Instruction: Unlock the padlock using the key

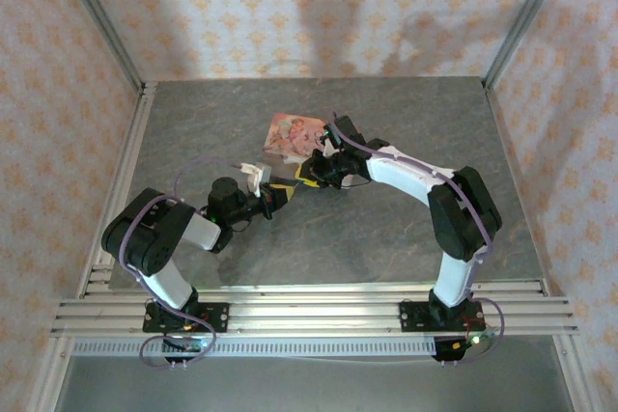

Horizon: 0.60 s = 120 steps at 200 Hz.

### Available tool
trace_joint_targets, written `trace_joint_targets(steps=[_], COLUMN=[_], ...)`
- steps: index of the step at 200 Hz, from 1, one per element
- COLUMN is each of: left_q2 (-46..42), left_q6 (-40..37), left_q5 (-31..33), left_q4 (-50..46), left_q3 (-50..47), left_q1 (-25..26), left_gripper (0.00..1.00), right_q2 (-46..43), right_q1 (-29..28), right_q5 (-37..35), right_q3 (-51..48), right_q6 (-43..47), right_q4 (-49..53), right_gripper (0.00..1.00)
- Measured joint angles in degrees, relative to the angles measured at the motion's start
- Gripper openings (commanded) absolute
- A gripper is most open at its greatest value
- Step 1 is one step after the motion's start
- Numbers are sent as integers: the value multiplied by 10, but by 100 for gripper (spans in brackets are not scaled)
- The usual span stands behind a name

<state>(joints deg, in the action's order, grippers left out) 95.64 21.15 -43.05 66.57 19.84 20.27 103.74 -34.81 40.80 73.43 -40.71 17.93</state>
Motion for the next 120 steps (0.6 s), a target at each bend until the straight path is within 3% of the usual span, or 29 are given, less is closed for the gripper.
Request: trace_joint_targets(steps=[120], left_q2=[-1], left_q6=[0], left_q5=[4], left_q4=[-2], left_q3=[4], left_q1=[0], left_gripper=[0], right_q2=[-2], right_q1=[1], right_q5=[3], right_q3=[-5], right_q6=[-5], right_q4=[-9], right_gripper=[0])
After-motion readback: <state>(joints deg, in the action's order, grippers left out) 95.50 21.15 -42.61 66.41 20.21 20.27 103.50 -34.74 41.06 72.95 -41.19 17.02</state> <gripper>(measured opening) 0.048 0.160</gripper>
